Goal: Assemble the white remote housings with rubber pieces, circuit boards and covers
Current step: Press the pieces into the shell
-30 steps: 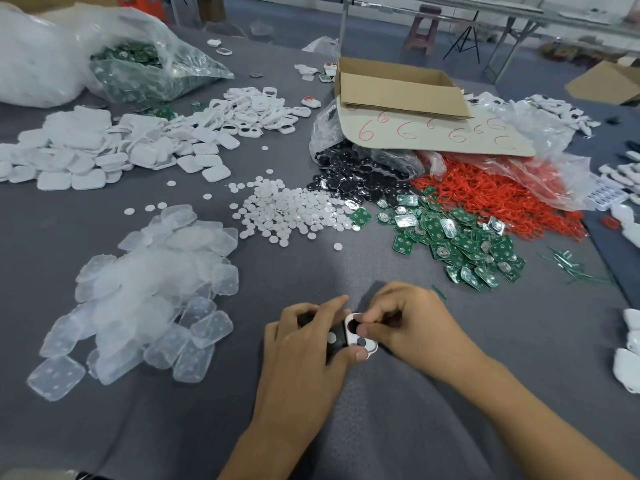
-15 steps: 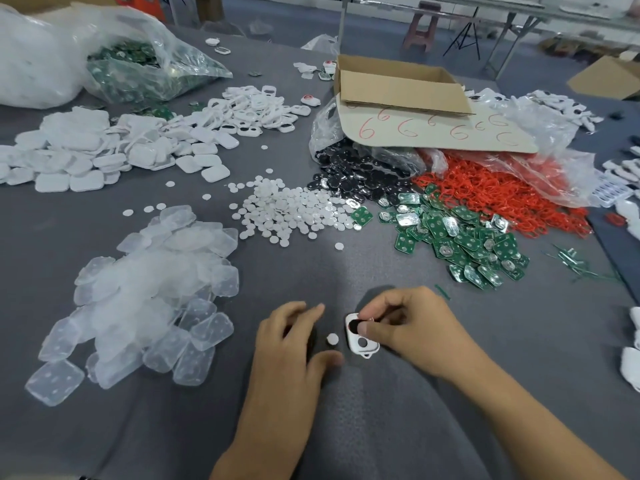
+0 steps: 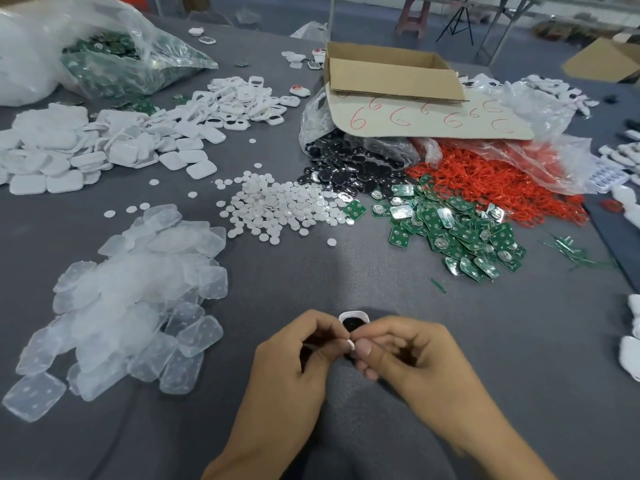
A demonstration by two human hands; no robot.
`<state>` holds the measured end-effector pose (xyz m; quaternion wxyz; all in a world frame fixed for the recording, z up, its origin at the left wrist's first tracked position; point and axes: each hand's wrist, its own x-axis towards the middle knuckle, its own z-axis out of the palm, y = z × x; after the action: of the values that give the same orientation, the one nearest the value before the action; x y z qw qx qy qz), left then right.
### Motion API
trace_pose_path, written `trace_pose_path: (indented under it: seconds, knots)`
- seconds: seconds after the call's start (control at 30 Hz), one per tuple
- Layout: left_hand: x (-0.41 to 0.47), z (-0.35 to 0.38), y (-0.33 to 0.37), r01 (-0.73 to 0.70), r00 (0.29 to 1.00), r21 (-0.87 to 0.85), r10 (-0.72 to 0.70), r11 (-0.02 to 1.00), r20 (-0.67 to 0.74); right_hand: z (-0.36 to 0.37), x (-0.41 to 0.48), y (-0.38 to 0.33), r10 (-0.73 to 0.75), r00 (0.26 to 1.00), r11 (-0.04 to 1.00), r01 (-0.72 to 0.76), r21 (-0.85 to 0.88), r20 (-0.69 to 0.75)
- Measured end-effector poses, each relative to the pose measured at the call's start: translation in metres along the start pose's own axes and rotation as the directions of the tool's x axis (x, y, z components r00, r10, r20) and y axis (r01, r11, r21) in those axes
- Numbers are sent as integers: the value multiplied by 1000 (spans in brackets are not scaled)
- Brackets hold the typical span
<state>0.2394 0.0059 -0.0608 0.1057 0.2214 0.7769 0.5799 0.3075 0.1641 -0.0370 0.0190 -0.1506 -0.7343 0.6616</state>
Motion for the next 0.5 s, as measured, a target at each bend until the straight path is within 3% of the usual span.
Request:
trace_pose_path:
  seconds: [0.13, 0.37, 0.43, 0.5]
  knots:
    - [5, 8, -4, -25, 999, -111, 27, 994, 19, -8, -3, -1, 78, 997, 970, -75, 229, -4]
    - [5, 18, -12, -10, 1000, -302, 11, 953, 0, -9, -7, -1, -52, 996, 989, 62, 134, -79]
    - [5, 16, -14, -20, 1000, -257, 16, 966, -14, -9, -6, 2, -49, 992, 989, 65, 129, -120]
    - [6, 11, -18, -65, 996, -10, 64, 998, -55, -11, -5, 5, -51, 985, 997, 59, 46, -164]
